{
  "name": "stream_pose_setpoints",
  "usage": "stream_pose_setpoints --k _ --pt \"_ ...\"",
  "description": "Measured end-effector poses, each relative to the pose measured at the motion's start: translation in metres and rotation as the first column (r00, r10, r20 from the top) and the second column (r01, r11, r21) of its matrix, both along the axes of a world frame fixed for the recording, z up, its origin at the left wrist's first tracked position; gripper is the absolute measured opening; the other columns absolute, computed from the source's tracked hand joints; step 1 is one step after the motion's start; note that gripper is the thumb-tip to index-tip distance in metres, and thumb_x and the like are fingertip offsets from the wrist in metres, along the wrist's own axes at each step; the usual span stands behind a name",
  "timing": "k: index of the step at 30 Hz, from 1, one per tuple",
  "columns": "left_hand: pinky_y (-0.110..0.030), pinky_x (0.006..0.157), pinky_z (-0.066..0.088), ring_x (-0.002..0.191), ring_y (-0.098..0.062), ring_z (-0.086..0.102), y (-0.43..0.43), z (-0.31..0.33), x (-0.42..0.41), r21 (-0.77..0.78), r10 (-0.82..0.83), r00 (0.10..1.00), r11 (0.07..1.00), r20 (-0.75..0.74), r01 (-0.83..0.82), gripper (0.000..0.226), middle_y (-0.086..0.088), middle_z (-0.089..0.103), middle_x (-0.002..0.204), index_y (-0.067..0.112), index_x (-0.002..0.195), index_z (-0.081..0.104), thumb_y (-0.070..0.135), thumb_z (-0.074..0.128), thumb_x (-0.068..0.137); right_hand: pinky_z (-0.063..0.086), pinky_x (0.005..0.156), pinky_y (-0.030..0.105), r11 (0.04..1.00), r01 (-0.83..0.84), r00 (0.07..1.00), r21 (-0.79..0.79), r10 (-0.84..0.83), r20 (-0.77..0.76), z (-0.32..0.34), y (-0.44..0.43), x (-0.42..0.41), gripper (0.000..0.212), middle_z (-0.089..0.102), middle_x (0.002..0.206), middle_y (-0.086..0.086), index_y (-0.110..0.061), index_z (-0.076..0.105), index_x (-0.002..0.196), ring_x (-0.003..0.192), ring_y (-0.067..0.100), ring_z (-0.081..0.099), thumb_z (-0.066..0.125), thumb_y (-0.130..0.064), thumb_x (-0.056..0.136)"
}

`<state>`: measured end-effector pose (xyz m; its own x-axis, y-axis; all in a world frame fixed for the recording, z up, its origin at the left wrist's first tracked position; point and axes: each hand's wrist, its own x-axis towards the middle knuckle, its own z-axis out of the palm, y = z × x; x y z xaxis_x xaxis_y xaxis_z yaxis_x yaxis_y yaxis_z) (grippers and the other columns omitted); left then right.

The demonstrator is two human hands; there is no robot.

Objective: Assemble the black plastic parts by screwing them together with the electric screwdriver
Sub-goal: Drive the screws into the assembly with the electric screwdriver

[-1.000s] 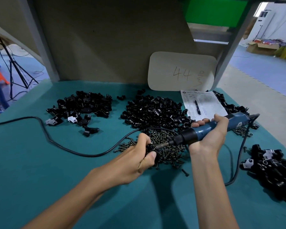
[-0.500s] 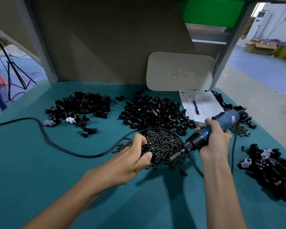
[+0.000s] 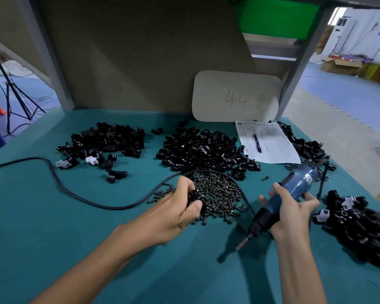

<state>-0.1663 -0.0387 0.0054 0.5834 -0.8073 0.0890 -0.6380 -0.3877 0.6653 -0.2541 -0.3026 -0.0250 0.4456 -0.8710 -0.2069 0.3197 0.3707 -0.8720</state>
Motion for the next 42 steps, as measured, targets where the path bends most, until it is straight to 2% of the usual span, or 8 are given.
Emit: stream_pose_setpoints --k 9,11,14,19,23,31,38,42 --pt "-0.015 0.058 0.039 0.062 0.000 0.047 -0.006 0.016 -0.012 -0.002 -0.039 0.997 0.999 0.066 0.040 0.035 0.017 0.056 0.072 0.034 0.107 0.019 0.066 0.027 0.094 0.041 0.105 0.053 0.859 -0.286 0.580 -0.424 -0.197 -0.790 -0.023 -0.002 -0.011 0.054 0.052 0.136 0.024 -0.008 0.050 0.133 0.126 0.044 0.045 0.075 -0.031 0.091" --pt "-0.021 0.055 0.037 0.063 -0.004 0.046 -0.006 0.021 -0.016 0.002 -0.039 0.994 0.999 0.102 0.039 0.035 0.009 0.051 0.073 0.035 0.107 0.018 0.066 0.027 0.094 0.037 0.105 0.048 0.773 -0.305 0.641 -0.557 -0.266 -0.720 -0.005 0.014 -0.015 0.060 0.046 0.145 0.020 -0.015 0.051 0.142 0.133 0.036 0.040 0.073 -0.038 0.092" --pt "-0.020 0.055 0.035 0.066 -0.004 0.048 -0.008 0.028 -0.020 0.001 -0.042 0.988 0.999 0.146 0.042 0.029 0.006 0.047 0.073 0.036 0.104 0.018 0.060 0.032 0.097 0.055 0.079 0.029 0.655 -0.460 0.872 -0.599 0.205 -0.445 0.034 0.056 -0.027 0.029 0.071 0.097 -0.003 -0.033 0.071 0.106 0.089 0.009 0.065 0.066 -0.055 0.088" --pt "-0.024 0.050 0.031 0.061 -0.006 0.047 -0.007 0.036 -0.025 0.028 -0.043 0.980 0.999 0.195 0.038 0.029 0.008 0.044 0.073 0.033 0.100 0.017 0.057 0.034 0.095 0.054 0.068 0.048 0.310 -0.676 0.727 -0.669 0.429 -0.536 0.058 0.092 -0.037 0.024 0.065 0.073 0.001 -0.028 0.070 0.092 0.070 0.026 0.059 0.062 -0.050 0.094" --pt "-0.022 0.051 0.032 0.063 0.000 0.046 -0.003 0.035 -0.027 0.038 -0.059 0.979 0.998 0.197 0.053 0.028 0.012 0.041 0.073 0.033 0.099 0.017 0.056 0.034 0.095 0.054 0.076 0.055 0.322 -0.685 0.710 -0.654 0.498 -0.498 0.059 0.089 -0.038 0.006 0.071 0.082 0.002 -0.030 0.072 0.095 0.077 0.028 0.064 0.068 -0.028 0.099" --pt "-0.021 0.059 0.039 0.062 -0.002 0.042 0.004 0.040 -0.023 -0.160 -0.121 0.981 0.982 -0.152 0.096 0.029 0.022 0.052 0.074 0.038 0.106 0.028 0.062 0.035 0.092 0.057 0.079 0.029 0.466 -0.630 0.729 -0.622 0.631 -0.265 0.061 0.086 -0.045 0.008 0.069 0.092 0.000 -0.028 0.068 0.102 0.085 0.016 0.067 0.066 -0.030 0.095" --pt "-0.027 0.063 0.043 0.065 -0.004 0.043 0.003 0.033 -0.021 -0.173 -0.076 0.984 0.984 -0.158 0.048 0.032 0.016 0.050 0.077 0.045 0.110 0.027 0.069 0.034 0.090 0.058 0.059 0.025 0.869 -0.493 0.868 -0.046 0.495 0.049 0.047 0.090 -0.028 0.035 0.077 0.101 0.015 -0.017 0.069 0.075 0.073 0.019 0.073 0.050 -0.006 0.102" --pt "-0.042 0.074 0.052 0.073 -0.013 0.056 -0.002 0.026 -0.013 -0.088 0.003 0.987 0.996 -0.164 -0.018 0.041 0.000 0.067 0.099 0.044 0.111 0.026 0.076 0.030 0.086 0.059 0.053 0.023 0.777 -0.298 0.954 0.555 0.221 0.203 0.013 0.093 -0.008 0.022 0.068 0.092 0.019 -0.005 0.054 0.082 0.075 0.020 0.070 0.053 -0.010 0.103"
